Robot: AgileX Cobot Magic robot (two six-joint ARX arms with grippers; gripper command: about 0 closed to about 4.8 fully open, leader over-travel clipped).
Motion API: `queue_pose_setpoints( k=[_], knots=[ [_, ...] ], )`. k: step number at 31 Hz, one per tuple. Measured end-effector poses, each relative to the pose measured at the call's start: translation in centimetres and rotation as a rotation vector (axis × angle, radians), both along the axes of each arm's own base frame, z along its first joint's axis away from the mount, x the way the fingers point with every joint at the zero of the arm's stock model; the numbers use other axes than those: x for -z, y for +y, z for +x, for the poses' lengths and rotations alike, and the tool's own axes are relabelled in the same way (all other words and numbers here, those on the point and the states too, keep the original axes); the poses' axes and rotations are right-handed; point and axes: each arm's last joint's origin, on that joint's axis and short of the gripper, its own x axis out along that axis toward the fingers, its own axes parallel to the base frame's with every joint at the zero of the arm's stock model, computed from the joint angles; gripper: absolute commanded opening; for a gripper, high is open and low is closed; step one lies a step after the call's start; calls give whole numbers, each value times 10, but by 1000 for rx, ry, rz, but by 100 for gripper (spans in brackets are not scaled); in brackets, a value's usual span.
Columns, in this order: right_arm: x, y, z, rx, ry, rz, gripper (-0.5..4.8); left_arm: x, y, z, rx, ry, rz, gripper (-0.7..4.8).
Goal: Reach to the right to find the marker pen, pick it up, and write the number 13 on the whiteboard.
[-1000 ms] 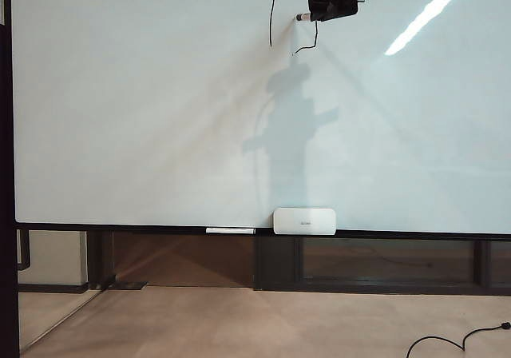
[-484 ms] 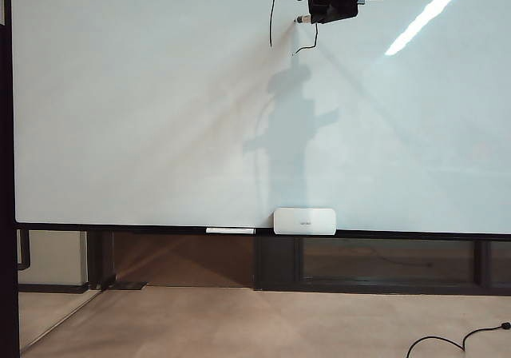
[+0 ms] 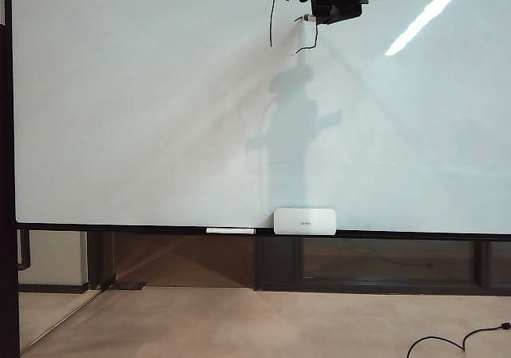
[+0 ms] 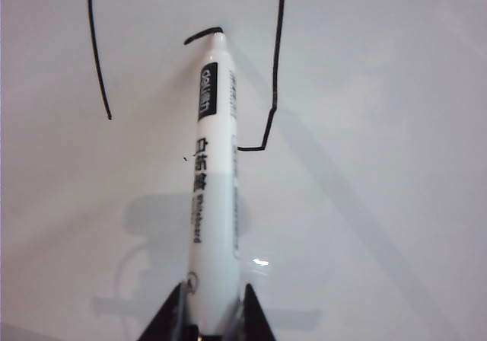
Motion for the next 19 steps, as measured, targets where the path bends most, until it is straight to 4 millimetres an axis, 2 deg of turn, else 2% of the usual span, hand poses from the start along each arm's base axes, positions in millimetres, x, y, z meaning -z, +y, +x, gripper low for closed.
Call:
queue_pose_setpoints(
  k=[11,19],
  knots=[
    [2,-2,0,93,18,-16,-5,0,0,0,0,0,0,-5],
    [2,-3,0,98,19,-17,-5,0,0,0,0,0,0,-5]
  ],
)
